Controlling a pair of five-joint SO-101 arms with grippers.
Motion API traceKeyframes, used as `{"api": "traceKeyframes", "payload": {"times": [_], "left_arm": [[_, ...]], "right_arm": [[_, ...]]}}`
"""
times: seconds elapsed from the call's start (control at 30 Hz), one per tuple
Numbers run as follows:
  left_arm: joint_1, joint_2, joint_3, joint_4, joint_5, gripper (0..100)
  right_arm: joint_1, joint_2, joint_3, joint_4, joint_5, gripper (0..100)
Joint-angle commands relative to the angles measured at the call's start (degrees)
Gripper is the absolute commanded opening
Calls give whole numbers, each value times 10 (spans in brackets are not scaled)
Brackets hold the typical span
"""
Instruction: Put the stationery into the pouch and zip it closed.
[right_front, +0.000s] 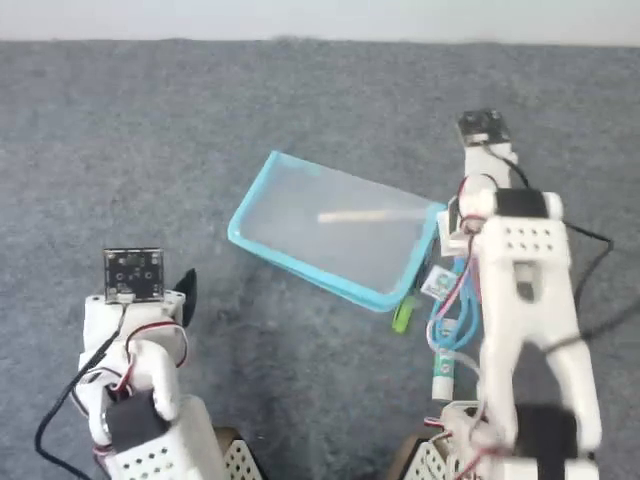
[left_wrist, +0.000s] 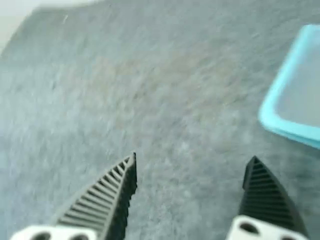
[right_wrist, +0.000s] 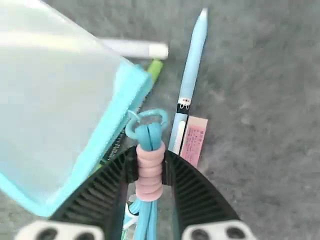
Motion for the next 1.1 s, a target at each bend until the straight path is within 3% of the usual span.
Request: {"api": "traceKeyframes", "payload": {"times": [0.0, 0.23, 0.33, 0.47, 0.57, 0.73, 0.9, 1.07], "left_arm": [[62, 78, -112, 46, -27, 323], [117, 369, -290, 36, 21, 327], [176, 461, -324, 8, 80, 352], [241, 546, -290, -90, 139, 359], [278, 592, -243, -158, 144, 355], [322, 647, -228, -205, 169, 343], [377, 687, -230, -254, 214, 343], [324, 676, -232, -263, 236, 343]], "right_arm": [[-59, -127, -47, 53, 12, 7], [-222, -247, -13, 71, 14, 7], [-249, -255, 6, 40, 15, 7], [-249, -237, -25, 47, 35, 7], [-248, -204, -88, 72, 39, 7], [-255, -96, -258, 116, 40, 7], [-325, 44, -473, 221, 69, 7], [-371, 70, -554, 310, 74, 7]]}}
